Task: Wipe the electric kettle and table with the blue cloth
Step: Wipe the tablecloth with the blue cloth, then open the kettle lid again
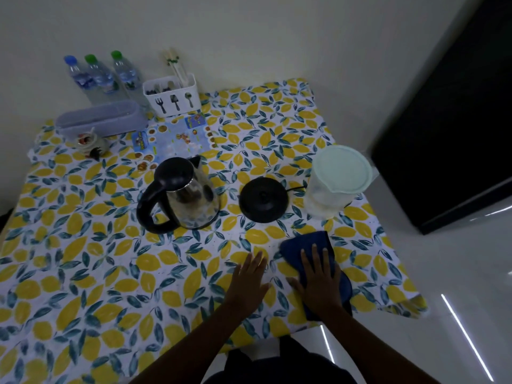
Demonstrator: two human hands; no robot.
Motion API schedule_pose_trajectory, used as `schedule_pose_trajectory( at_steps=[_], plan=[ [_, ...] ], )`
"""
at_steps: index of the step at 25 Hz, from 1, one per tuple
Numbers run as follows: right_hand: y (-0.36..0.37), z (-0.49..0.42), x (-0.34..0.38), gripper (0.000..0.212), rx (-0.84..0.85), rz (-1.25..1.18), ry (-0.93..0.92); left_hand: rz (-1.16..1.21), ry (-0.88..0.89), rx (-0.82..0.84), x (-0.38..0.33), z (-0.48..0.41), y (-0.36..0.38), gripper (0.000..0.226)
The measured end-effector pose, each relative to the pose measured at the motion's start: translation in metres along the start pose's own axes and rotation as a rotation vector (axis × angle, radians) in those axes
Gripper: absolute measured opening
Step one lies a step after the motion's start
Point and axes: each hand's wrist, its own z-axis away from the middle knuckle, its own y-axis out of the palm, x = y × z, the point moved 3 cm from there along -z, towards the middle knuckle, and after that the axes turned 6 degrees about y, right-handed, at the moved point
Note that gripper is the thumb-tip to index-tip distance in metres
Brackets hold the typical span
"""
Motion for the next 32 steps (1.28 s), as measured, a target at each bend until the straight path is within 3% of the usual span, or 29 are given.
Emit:
schedule_pose_trajectory(
  at_steps=[5, 10, 16, 21, 24, 26, 29, 32],
  plan=[
    [-0.006, 0.004, 0.002, 0.074, -0.056, 0.005, -0.088, 0.01, 0.028, -0.091, 0.0, 0.007, -0.005, 0.064],
    [-0.037, -0.008, 0.046, 0.051, -0.216, -0.176, -0.28, 0.028, -0.008, -0.321, 0.019, 0.02, -0.034, 0.06],
    [-0.11, -0.054, 0.159, 0.06, -0.352, -0.365, -0.52, 0.032, -0.068, -0.771, 0.066, 0.046, -0.115, 0.049],
    [-0.153, -0.09, 0.246, 0.073, -0.307, -0.255, -0.676, 0.059, -0.153, -1.001, 0.112, 0.061, -0.183, 0.047],
    [-0.166, -0.106, 0.283, 0.082, -0.248, -0.178, -0.726, 0.153, -0.247, -1.041, 0.137, 0.059, -0.203, 0.049],
    [-0.167, -0.113, 0.298, 0.081, -0.2, -0.135, -0.741, 0.244, -0.235, -1.022, 0.15, 0.054, -0.205, 0.04],
    [-0.163, -0.118, 0.308, 0.08, -0.145, -0.13, -0.749, 0.485, -0.253, -0.917, 0.17, 0.045, -0.209, 0.023],
    [-0.161, -0.117, 0.308, 0.084, -0.124, -0.201, -0.749, 0.609, -0.272, -0.834, 0.178, 0.038, -0.209, 0.023]
  ],
)
